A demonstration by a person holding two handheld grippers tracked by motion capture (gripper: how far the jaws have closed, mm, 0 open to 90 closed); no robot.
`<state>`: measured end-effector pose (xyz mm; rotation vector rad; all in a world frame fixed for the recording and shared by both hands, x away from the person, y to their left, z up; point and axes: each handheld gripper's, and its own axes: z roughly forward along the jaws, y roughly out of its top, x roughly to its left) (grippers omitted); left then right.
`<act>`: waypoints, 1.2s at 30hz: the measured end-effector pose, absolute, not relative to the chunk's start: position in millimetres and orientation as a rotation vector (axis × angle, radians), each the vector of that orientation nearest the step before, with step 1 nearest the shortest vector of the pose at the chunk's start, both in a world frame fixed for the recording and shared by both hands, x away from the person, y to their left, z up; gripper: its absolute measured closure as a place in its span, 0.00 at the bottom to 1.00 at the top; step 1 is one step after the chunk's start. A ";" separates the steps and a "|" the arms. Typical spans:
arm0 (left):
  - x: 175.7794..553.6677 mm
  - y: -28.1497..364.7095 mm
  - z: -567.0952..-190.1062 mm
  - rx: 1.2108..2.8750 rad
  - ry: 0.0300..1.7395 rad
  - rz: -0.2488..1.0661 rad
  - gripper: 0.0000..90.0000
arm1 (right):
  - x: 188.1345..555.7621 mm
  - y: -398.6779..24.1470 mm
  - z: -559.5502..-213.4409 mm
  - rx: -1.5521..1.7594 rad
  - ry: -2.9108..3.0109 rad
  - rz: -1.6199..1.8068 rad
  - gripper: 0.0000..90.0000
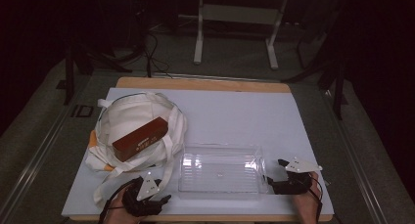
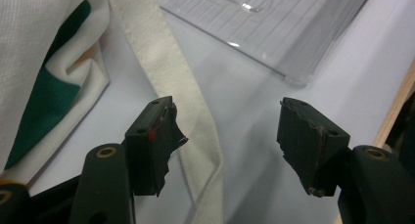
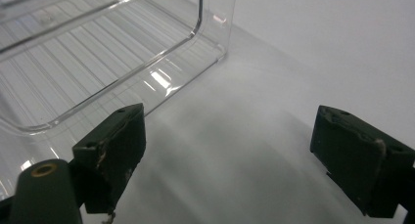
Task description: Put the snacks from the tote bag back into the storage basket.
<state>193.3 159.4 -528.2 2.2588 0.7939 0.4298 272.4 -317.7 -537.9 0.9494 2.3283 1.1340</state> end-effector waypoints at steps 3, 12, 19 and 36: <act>193.5 158.6 -528.1 2.261 0.799 0.432 0.44 | 271.2 -317.0 -538.0 0.933 2.321 1.126 0.15; 193.4 156.9 -523.5 2.280 0.809 0.450 0.45 | 271.0 -317.4 -538.3 0.939 2.311 1.127 0.15; 195.9 156.5 -519.1 2.306 0.808 0.450 0.44 | 270.4 -320.0 -537.7 0.944 2.298 1.163 0.16; 197.8 160.1 -506.1 2.348 0.740 0.445 0.42 | 271.4 -321.6 -537.8 0.972 2.284 1.166 0.16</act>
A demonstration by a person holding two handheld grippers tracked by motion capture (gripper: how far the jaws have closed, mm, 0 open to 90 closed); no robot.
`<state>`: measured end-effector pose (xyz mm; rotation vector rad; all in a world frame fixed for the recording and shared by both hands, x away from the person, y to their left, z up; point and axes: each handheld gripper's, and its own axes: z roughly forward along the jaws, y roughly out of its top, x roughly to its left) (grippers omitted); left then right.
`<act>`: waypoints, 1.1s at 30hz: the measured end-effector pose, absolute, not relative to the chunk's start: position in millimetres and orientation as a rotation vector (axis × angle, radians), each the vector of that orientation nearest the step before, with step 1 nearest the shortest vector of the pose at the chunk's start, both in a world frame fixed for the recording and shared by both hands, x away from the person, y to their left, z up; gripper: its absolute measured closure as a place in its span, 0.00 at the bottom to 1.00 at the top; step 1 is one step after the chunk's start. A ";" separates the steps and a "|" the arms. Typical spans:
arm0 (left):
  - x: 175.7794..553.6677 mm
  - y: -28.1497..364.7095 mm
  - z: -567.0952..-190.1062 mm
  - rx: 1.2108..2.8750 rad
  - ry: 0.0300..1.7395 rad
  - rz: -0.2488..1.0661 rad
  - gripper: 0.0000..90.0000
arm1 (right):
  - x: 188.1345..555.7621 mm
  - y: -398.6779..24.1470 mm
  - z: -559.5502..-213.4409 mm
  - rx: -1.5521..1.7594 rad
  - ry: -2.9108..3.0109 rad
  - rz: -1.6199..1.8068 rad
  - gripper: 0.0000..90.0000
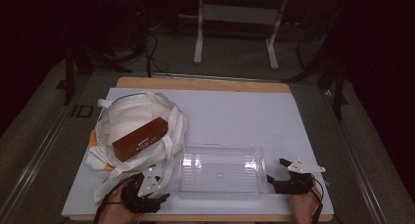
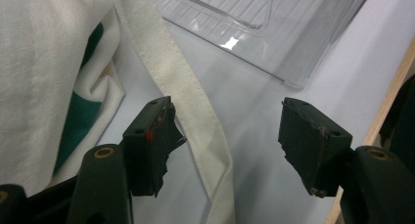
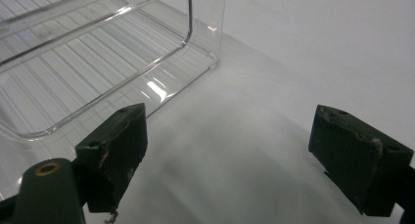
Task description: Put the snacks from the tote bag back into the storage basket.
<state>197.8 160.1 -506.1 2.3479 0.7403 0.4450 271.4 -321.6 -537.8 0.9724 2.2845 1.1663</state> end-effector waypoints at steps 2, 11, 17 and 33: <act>198.0 161.0 -504.0 2.356 0.735 0.447 0.42 | 271.3 -321.4 -537.8 0.970 2.283 1.165 0.16; 201.4 164.8 -495.2 2.363 0.719 0.458 0.42 | 271.5 -321.0 -538.0 0.967 2.287 1.160 0.16; 203.1 165.7 -489.9 2.381 0.707 0.455 0.42 | 271.6 -320.4 -538.1 0.969 2.289 1.159 0.16; 206.6 177.4 -472.6 2.364 0.687 0.476 0.43 | 272.5 -318.0 -538.7 0.960 2.310 1.125 0.16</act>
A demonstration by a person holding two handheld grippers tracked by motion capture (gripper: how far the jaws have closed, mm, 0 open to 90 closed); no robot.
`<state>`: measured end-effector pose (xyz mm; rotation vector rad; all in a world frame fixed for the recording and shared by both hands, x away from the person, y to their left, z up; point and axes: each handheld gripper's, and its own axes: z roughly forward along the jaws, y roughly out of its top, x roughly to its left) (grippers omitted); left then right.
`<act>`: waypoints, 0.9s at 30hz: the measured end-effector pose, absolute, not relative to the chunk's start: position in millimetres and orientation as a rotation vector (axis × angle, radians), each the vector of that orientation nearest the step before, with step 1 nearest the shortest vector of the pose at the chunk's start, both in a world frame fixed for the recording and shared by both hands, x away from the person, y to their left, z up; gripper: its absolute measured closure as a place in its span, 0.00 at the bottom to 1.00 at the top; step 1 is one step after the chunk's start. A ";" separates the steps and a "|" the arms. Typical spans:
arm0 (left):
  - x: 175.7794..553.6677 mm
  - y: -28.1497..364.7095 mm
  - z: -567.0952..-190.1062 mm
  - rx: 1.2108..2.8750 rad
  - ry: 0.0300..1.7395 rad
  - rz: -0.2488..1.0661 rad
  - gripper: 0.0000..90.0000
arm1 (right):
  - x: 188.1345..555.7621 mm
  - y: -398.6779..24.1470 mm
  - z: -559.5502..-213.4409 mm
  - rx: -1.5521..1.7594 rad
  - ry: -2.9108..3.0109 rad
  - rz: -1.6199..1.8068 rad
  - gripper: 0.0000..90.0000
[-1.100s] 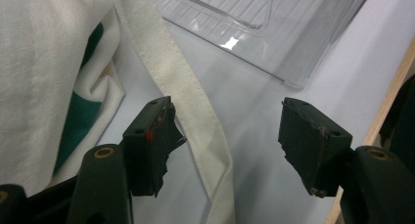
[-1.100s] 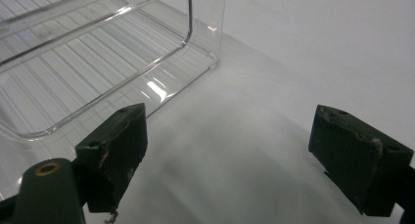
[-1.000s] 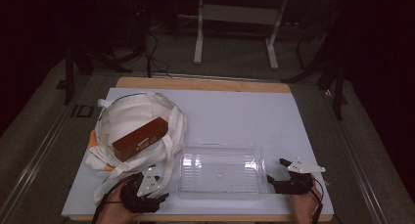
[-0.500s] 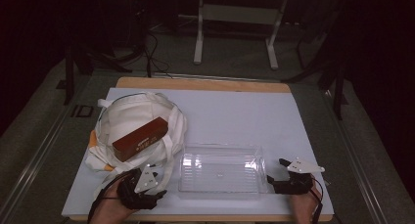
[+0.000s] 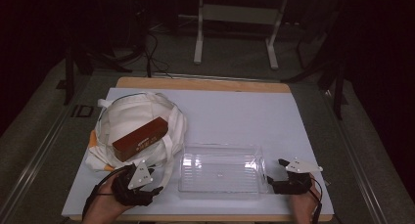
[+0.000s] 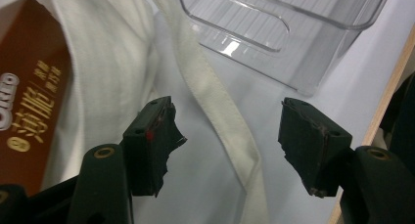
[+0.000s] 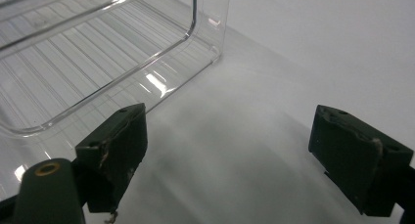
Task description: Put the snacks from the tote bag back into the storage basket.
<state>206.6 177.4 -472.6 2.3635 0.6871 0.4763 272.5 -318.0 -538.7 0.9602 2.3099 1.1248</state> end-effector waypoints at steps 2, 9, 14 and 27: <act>207.0 179.1 -468.9 2.364 0.686 0.483 0.43 | 272.5 -317.8 -538.8 0.958 2.310 1.125 0.16; 209.6 185.5 -459.8 2.363 0.683 0.492 0.43 | 272.5 -317.2 -538.9 0.954 2.316 1.116 0.16; 212.2 190.9 -454.4 2.369 0.679 0.502 0.45 | 272.5 -316.7 -539.0 0.949 2.321 1.111 0.16; 221.7 205.6 -433.1 2.377 0.698 0.553 0.46 | 272.2 -315.9 -539.2 0.941 2.326 1.105 0.16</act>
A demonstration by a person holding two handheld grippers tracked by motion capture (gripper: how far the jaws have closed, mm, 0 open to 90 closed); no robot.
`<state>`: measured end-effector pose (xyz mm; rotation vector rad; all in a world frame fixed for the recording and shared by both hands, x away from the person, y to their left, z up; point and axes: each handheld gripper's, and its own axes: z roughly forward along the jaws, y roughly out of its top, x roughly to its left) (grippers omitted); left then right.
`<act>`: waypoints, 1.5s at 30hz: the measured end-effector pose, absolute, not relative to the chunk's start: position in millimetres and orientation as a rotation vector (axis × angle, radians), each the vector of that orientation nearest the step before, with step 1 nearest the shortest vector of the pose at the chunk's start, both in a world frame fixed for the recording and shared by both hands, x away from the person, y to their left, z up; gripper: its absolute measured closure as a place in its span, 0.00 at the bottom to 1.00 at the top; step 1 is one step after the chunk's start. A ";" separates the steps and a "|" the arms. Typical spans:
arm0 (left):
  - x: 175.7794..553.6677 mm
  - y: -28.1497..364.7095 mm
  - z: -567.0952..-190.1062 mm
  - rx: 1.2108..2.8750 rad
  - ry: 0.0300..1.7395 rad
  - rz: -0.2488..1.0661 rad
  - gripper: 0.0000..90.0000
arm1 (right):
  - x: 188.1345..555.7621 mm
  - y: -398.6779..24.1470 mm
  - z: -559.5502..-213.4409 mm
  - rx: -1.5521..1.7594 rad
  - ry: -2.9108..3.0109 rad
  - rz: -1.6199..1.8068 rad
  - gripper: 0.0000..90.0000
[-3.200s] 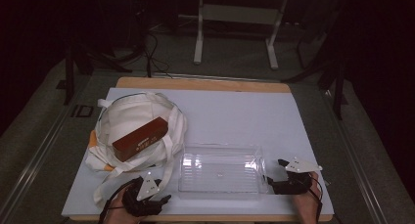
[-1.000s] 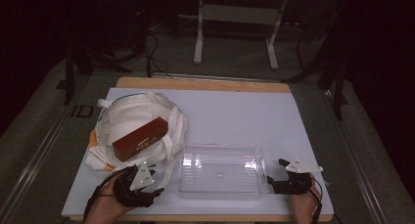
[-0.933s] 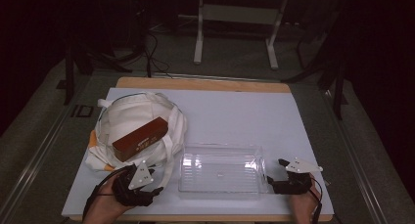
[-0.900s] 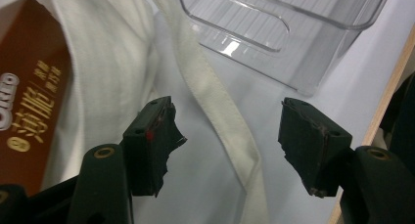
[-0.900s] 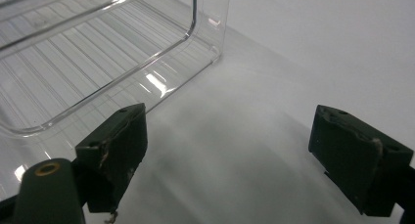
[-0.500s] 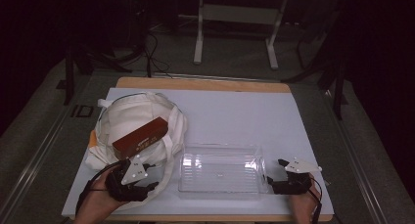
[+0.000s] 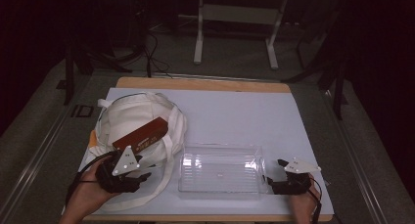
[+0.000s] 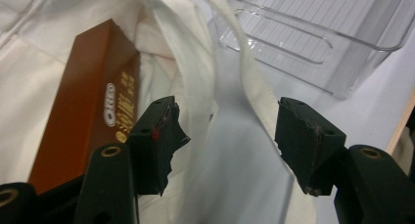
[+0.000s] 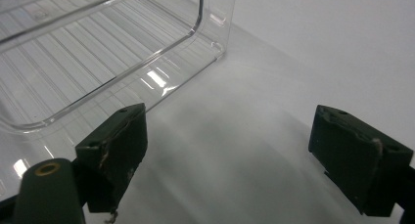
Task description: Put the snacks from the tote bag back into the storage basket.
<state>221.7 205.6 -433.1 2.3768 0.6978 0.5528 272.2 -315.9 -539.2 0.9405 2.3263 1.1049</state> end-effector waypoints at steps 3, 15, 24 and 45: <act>225.8 208.4 -432.2 2.379 0.706 0.542 0.46 | 272.0 -315.8 -539.1 0.943 2.327 1.105 0.16; 240.2 219.5 -429.1 2.395 0.747 0.553 0.46 | 271.9 -315.5 -539.1 0.940 2.327 1.104 0.16; 249.7 227.0 -424.5 2.409 0.776 0.559 0.45 | 271.9 -315.3 -539.1 0.937 2.331 1.101 0.16; 278.1 238.6 -425.2 2.479 0.897 0.561 0.41 | 272.3 -314.0 -539.5 0.928 2.344 1.087 0.16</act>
